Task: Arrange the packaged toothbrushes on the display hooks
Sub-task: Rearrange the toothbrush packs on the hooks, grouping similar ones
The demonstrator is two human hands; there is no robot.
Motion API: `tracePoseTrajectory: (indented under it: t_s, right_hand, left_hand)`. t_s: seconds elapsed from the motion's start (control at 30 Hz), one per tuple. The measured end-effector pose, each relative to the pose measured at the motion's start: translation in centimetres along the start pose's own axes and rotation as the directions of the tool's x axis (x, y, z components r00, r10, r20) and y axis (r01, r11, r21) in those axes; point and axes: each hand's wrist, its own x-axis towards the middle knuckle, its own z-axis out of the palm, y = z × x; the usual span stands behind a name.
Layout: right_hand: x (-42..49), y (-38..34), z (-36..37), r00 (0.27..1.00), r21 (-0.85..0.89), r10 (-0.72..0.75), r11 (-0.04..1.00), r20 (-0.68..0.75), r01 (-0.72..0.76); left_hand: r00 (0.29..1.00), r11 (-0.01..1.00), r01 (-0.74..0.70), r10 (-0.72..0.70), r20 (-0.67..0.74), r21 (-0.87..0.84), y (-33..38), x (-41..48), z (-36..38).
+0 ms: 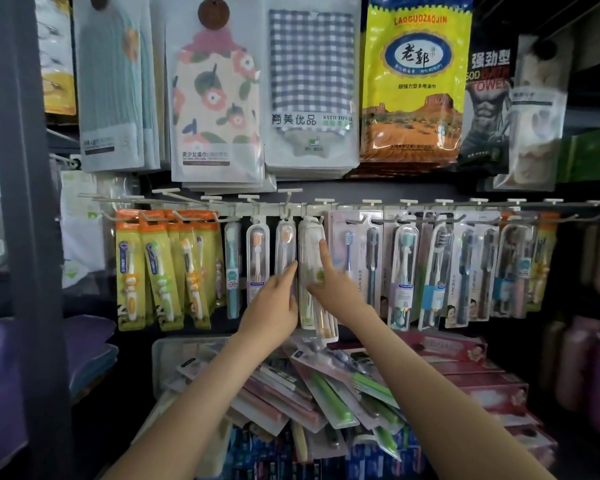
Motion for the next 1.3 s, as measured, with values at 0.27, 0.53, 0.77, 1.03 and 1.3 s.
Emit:
tracePoseTrajectory:
  t_s: [0.27,0.53,0.77,1.03,1.3]
  right_hand:
    - [0.8,4.3,0.2,0.92,-0.121,0.066,0.985,-0.387,-0.122]
    - [3.4,5.1,1.4,0.935,0.023,0.204,0.978,-0.29,-0.206]
    - [3.2,5.8,1.1,0.942,-0.05,0.122,0.988,-0.312,-0.144]
    - [-0.7,5.3,-1.9,0.99,-0.101,0.062,0.992,-0.129,-0.076]
    - [-5.5,7.4,-2.9,0.913,-0.342,0.212,0.936,0.348,-0.087]
  left_hand:
    - [1.0,0.998,-0.008,0.007,0.011,0.064,-1.2,0.7,2.3]
    - [0.989,0.937,-0.141,0.148,0.004,0.319,0.3,2.1,3.4]
    - [0.988,0.911,-0.154,0.138,0.067,0.383,-0.6,3.1,4.5]
    - [0.995,0.961,-0.104,0.098,0.033,0.257,0.7,1.8,4.1]
    - [0.991,0.975,-0.129,0.12,0.061,0.178,1.7,-1.4,5.3]
